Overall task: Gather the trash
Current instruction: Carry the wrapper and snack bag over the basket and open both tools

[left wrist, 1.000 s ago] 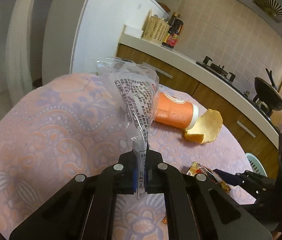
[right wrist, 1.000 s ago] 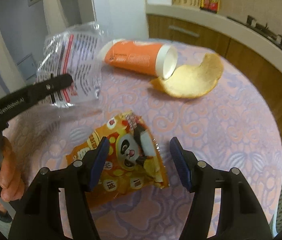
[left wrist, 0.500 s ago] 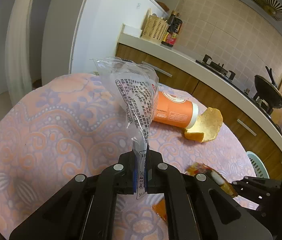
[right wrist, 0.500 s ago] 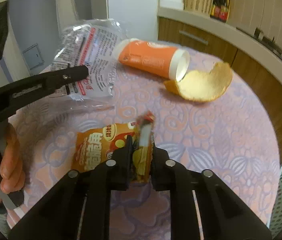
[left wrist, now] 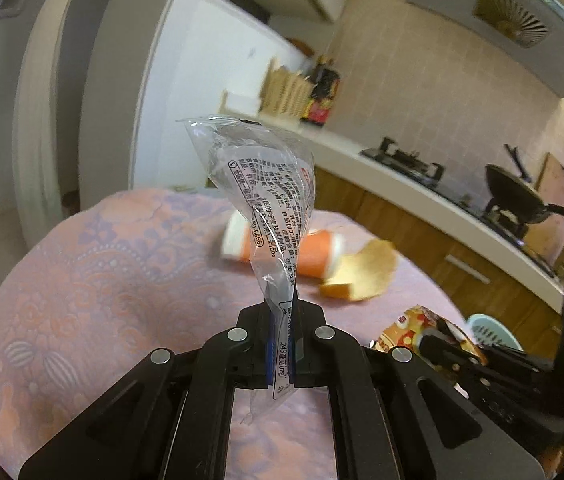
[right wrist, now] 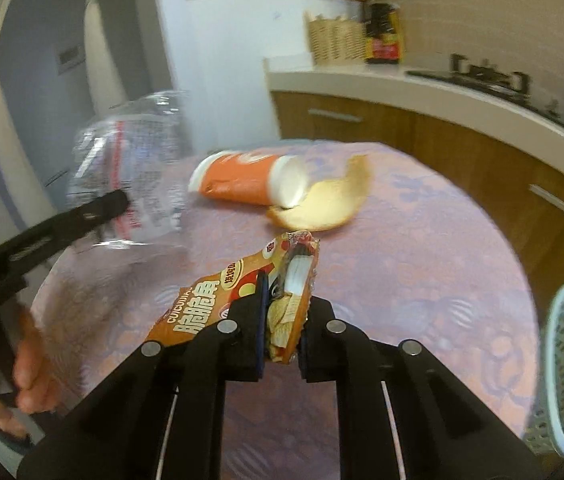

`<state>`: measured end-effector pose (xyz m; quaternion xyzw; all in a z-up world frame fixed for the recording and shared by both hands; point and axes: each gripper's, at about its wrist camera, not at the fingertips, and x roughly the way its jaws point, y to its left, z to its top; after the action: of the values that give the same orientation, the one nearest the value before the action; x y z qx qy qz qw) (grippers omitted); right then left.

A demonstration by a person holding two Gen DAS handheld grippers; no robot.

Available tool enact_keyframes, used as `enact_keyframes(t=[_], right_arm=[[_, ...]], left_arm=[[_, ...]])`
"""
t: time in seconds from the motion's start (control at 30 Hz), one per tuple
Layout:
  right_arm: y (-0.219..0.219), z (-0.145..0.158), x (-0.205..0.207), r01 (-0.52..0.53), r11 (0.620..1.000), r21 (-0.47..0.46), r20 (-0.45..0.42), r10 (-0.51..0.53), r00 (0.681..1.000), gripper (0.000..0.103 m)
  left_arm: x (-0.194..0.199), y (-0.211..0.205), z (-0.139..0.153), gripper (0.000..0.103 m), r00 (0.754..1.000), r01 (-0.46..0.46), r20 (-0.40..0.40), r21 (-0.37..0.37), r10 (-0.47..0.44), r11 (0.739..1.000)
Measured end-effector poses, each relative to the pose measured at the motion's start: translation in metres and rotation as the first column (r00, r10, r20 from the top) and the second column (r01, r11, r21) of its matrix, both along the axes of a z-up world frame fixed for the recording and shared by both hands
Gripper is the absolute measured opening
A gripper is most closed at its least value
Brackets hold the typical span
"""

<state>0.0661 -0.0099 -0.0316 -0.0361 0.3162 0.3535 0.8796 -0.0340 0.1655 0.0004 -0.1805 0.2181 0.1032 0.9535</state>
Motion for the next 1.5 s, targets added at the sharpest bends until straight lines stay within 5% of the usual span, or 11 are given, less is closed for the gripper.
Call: enact_keyframes(t=[0.37, 0.8, 1.3, 1.5], right_arm=[[-0.108, 0.033, 0.009, 0.189, 0.979, 0.077, 0.071, -0.195, 0.978, 0.010], [-0.247, 0.008, 0.035, 0.478, 0.877, 0.056, 0.031, -0.480, 0.877, 0.010], [-0.343, -0.027, 0.064, 0.656, 0.755, -0.005, -0.026, -0.656, 0.755, 0.010], [-0.355, -0.056, 0.085, 0.678, 0.731, -0.074, -0.130, -0.681, 0.721, 0.011]], left_arm=[[0.037, -0.090, 0.016, 0.002, 0.975, 0.220, 0.000, 0.015, -0.220, 0.975], [0.115, -0.232, 0.001, 0.002, 0.865, 0.499, -0.073, 0.008, -0.497, 0.867], [0.182, -0.334, -0.039, 0.003, 0.762, 0.626, -0.210, -0.007, -0.613, 0.780], [0.206, -0.354, -0.061, 0.005, 0.729, 0.646, -0.279, -0.022, -0.625, 0.763]])
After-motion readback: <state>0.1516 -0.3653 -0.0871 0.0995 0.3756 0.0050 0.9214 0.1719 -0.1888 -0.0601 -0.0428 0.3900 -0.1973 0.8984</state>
